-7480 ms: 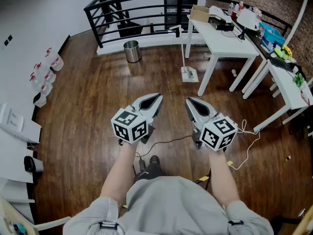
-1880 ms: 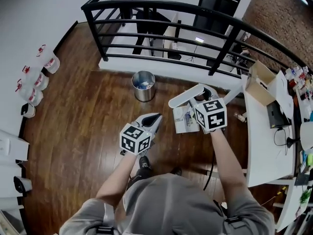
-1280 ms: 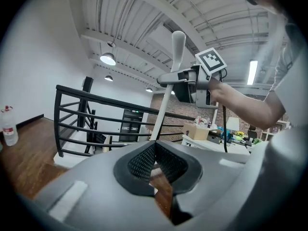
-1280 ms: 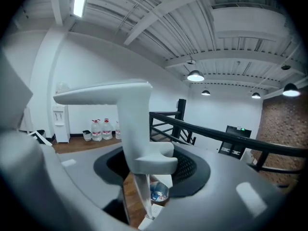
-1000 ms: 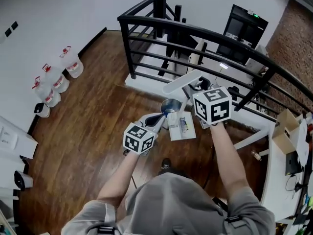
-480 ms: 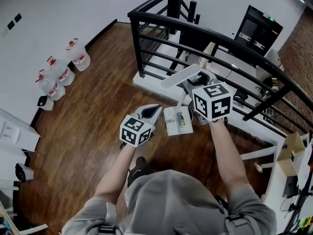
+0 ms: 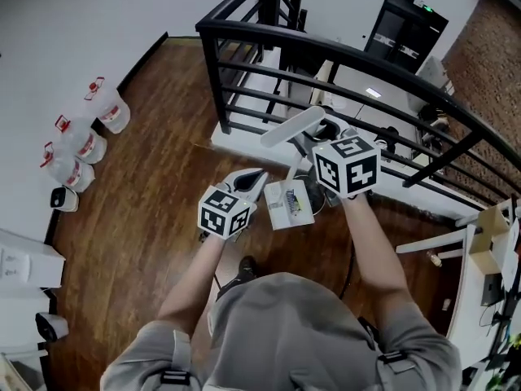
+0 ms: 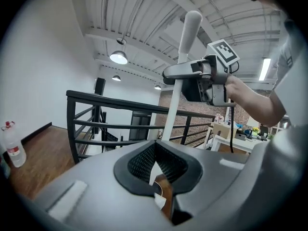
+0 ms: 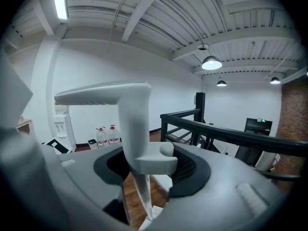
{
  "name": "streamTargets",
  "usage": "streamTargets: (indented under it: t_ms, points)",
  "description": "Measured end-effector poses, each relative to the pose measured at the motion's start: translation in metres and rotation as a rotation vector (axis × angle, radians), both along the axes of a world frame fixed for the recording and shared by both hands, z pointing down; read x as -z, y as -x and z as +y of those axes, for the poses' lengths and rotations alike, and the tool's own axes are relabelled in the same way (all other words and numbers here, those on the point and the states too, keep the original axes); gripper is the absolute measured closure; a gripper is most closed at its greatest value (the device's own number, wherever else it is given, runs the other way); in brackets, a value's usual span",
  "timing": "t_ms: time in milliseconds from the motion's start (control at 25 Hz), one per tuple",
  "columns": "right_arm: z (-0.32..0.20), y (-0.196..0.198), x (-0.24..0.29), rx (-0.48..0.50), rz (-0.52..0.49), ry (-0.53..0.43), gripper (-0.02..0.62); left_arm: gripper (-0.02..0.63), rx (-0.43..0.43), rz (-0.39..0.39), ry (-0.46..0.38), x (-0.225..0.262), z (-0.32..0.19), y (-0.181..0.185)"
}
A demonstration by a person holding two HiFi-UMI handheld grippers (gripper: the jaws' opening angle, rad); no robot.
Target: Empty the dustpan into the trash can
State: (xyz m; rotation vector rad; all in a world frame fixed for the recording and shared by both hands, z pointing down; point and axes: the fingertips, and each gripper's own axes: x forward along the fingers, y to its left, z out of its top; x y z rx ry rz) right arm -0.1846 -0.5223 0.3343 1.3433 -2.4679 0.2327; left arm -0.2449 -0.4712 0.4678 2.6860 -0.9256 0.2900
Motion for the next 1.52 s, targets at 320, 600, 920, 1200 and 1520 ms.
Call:
streamTargets:
  t_ms: [320,600,920,1200,1520]
  points:
    - [-0.044,0.011,-0.018,-0.089,-0.043,0.026,0.399,0.606,-0.068,0.013,0.031,-0.012,-0.036,0.023]
    - [-0.078,-0.006,-0.023,-0.088,-0.11,0.035,0.399,0.606,-0.074,0.019,0.054,-0.022,-0.053,0.013]
    - [-0.126,-0.076,-0.014,-0.083,-0.246,0.02,0.399,0.606,-0.015,0.002,0.045,-0.021,-0.087,-0.043]
    - [-0.174,-0.182,-0.015,-0.084,-0.395,0.026,0.399,0.606,0.076,-0.02,0.007,-0.001,-0.116,-0.126]
    - [-0.203,-0.297,-0.03,-0.129,-0.518,0.05,0.399,0.606,0.126,-0.062,0.018,-0.004,-0.114,-0.2]
